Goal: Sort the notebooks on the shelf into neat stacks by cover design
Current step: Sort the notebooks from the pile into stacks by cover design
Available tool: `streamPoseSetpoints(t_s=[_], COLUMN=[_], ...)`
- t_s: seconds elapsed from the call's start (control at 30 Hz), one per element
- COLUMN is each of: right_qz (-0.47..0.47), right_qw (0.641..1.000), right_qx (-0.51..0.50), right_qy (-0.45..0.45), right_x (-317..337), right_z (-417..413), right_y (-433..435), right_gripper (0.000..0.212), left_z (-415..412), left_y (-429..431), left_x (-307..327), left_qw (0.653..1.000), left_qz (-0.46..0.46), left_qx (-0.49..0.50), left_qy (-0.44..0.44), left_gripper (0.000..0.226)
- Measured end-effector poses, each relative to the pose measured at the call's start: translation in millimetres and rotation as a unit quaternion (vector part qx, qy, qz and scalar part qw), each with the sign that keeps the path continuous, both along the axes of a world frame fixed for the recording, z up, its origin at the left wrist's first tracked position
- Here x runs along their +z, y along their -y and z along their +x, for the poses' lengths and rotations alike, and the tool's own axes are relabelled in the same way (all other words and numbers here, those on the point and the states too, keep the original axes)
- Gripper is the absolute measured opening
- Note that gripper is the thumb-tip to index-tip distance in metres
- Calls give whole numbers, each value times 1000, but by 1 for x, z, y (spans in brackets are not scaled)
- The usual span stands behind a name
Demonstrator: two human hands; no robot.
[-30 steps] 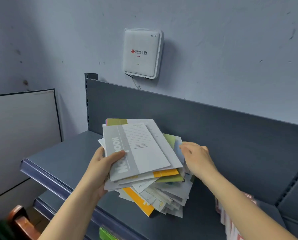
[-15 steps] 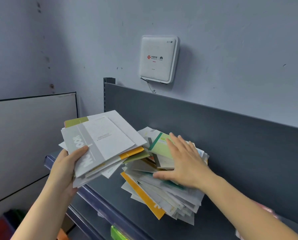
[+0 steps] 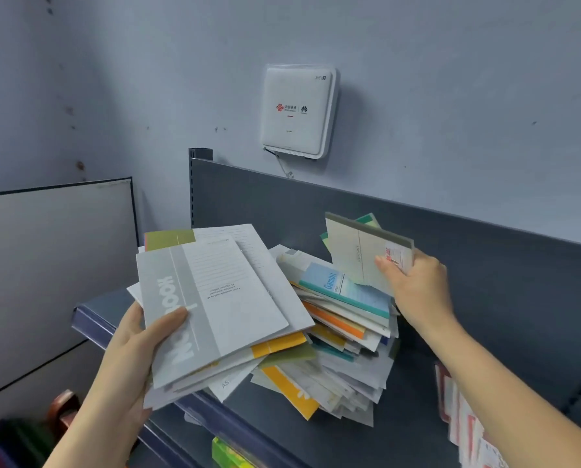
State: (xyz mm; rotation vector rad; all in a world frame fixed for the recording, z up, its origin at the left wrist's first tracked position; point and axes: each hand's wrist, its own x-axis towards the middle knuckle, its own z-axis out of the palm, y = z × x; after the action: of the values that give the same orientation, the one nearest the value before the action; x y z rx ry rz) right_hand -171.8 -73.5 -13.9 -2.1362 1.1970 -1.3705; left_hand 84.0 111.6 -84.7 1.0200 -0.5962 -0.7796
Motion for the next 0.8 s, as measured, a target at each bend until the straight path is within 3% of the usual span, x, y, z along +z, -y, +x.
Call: streamPoseSetpoints(t_s=[0.13, 0.23, 0.33, 0.4, 0.47, 0.53, 0.63, 0.8], right_qz=[-78, -134, 7, 94, 107, 74, 45, 70], right_qw=[997, 979, 934, 897, 886, 887, 899, 875], right_qx=[-19, 35, 112, 132, 128, 122, 109, 24], right_qy=[-23, -150, -340, -410, -432, -439, -422, -478], right_x=[-4, -10, -17, -17, -10, -6, -10, -24], right_z=[-10, -7, -4, -7, -7, 1, 28, 67], right_y=[3, 15, 16, 14, 13, 12, 12, 20], right_gripper=[25, 33, 47, 70, 93, 100, 97, 78], left_z=[-6, -9, -13, -17, -22, -28, -37, -45], left_y=[-3, -12, -21, -27, -32, -36, -40, -47], left_x=[-4, -8, -11, -13, -17, -20, -20, -21], left_qw=[1000, 999, 999, 998, 997, 996, 994, 993], left_qz=[-5, 2, 12, 21, 26, 28, 32, 29], left_qx=[20, 31, 40, 56, 73, 89, 104, 112], left_qy=[-5, -11, -10, -5, -4, -14, -18, -7], left_gripper=[37, 40, 40, 40, 42, 41, 40, 42])
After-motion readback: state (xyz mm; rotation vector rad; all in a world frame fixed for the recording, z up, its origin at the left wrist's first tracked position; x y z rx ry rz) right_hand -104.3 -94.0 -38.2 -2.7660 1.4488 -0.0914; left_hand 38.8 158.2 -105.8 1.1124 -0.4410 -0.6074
